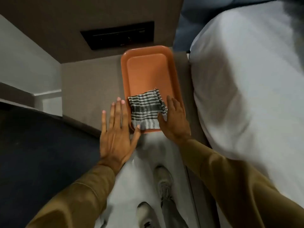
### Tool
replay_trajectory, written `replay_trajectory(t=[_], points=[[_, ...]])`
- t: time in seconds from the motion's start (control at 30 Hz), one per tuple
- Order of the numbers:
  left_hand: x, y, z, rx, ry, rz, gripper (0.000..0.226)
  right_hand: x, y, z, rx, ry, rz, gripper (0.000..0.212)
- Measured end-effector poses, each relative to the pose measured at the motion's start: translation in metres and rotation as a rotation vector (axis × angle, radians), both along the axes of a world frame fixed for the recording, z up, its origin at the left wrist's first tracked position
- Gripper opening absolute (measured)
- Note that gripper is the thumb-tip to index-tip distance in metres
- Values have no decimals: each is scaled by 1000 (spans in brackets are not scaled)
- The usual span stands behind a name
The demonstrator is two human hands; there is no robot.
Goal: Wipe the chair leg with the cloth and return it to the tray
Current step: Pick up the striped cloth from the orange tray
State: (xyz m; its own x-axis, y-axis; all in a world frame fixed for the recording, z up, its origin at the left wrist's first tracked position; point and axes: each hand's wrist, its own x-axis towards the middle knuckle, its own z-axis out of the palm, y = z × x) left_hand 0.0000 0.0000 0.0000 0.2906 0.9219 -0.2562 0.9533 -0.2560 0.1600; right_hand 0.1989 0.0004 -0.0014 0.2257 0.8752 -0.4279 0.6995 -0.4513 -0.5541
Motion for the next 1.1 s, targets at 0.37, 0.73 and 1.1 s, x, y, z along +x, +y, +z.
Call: replay_trajectory(t=[0.37, 0.73, 1.1], points=[[5, 36, -31, -1, 48, -41, 88, -6, 57, -43, -173, -2, -253, 70], [-21, 35, 26, 70, 79, -122, 88, 12, 37, 20, 48, 562, -253, 39], [-105, -80, 49, 210, 90, -367, 85, -48, -166, 58, 216, 767, -736, 47]])
